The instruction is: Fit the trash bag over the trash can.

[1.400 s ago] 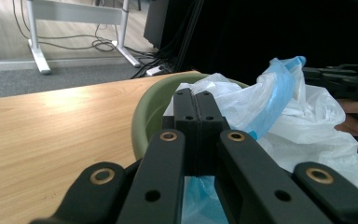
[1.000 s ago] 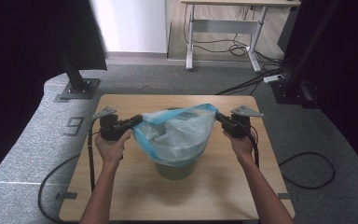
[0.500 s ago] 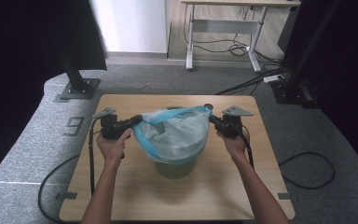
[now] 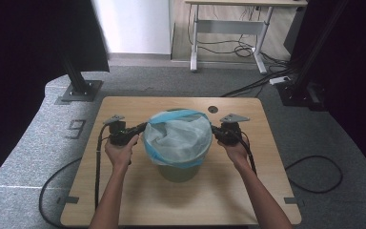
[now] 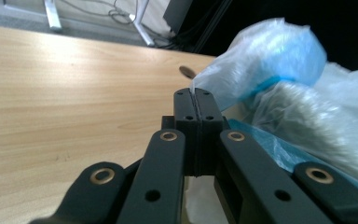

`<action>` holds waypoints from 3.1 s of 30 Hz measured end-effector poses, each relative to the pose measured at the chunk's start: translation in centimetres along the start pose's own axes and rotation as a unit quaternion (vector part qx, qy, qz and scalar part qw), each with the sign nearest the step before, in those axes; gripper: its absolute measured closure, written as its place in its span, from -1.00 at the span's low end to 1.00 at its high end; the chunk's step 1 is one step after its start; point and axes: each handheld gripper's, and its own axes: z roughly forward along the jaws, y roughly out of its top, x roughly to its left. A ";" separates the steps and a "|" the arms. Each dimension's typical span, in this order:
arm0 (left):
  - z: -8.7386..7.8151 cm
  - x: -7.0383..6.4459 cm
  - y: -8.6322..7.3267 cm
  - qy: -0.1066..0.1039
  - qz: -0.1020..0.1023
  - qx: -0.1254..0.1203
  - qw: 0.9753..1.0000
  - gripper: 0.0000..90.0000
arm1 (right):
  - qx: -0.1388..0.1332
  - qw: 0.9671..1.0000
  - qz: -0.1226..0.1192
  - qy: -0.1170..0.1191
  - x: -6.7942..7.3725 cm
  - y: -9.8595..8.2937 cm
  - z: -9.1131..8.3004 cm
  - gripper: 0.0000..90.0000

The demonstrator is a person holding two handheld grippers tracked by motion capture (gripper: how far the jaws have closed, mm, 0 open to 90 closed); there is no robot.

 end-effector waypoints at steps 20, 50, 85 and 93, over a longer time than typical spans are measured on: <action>3.7 0.9 -2.7 0.025 -0.002 0.116 0.993 1.00 | 0.078 0.996 0.002 0.044 0.8 -2.3 1.9 0.97; 0.5 1.4 -3.5 0.005 -0.014 0.086 0.996 0.99 | -0.097 0.987 -0.023 0.124 10.0 -4.9 -9.5 -0.31; -0.4 2.0 -3.9 -0.010 -0.023 0.078 0.997 0.99 | -0.111 0.989 -0.031 0.096 10.4 -6.7 -7.8 0.97; -0.3 2.2 -4.3 -0.006 -0.020 0.088 0.996 0.99 | -0.086 0.991 -0.023 0.101 9.6 -8.9 -6.8 0.97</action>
